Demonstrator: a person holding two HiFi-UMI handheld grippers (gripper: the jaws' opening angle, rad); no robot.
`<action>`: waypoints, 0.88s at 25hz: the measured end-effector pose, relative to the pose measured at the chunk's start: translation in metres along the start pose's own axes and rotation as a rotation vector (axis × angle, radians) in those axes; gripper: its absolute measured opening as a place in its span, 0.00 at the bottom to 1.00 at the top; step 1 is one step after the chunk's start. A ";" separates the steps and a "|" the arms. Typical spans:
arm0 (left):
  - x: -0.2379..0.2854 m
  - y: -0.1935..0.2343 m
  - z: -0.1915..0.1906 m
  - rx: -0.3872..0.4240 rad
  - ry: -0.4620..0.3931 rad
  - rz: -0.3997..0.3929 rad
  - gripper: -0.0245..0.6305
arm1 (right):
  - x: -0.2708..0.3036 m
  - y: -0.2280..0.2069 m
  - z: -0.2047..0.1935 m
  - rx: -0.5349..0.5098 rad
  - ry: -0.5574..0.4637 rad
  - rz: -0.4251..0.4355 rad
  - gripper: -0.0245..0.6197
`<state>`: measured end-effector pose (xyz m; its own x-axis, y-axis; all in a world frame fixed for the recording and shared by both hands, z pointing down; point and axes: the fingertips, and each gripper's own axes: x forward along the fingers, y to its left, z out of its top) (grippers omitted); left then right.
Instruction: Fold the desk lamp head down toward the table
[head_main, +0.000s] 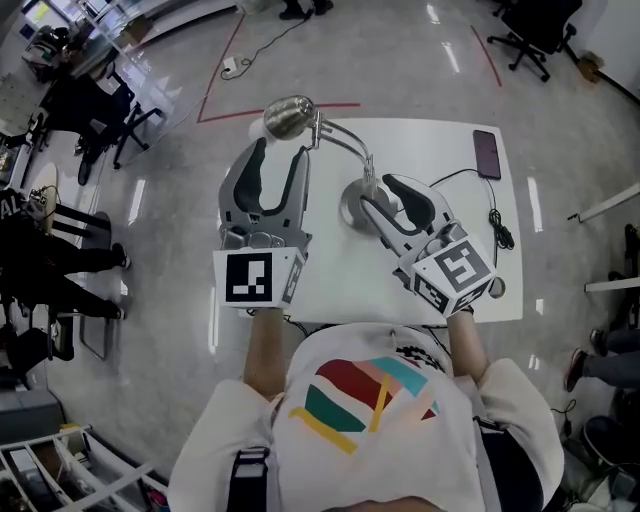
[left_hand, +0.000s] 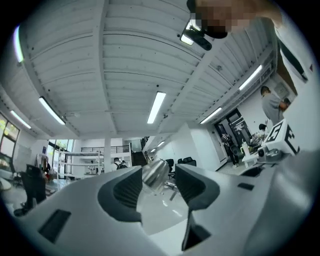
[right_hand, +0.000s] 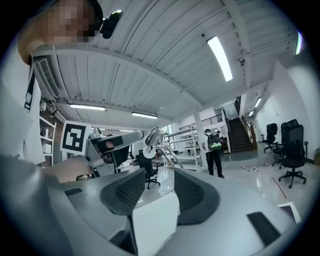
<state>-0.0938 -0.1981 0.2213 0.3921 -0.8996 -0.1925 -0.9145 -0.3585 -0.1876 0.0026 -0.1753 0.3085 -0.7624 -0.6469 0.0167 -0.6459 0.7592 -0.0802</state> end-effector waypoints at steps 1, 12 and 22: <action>0.006 0.003 0.004 0.036 0.000 -0.007 0.39 | 0.004 0.000 0.001 -0.003 0.000 0.002 0.30; 0.031 0.010 0.012 0.193 -0.035 -0.057 0.39 | 0.036 -0.015 -0.006 -0.029 0.037 -0.051 0.29; 0.033 0.015 0.003 0.147 -0.024 -0.085 0.39 | 0.056 -0.039 -0.021 -0.058 0.104 -0.144 0.11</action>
<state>-0.0940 -0.2327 0.2093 0.4711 -0.8607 -0.1929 -0.8542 -0.3907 -0.3430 -0.0154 -0.2397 0.3331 -0.6598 -0.7406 0.1273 -0.7477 0.6640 -0.0124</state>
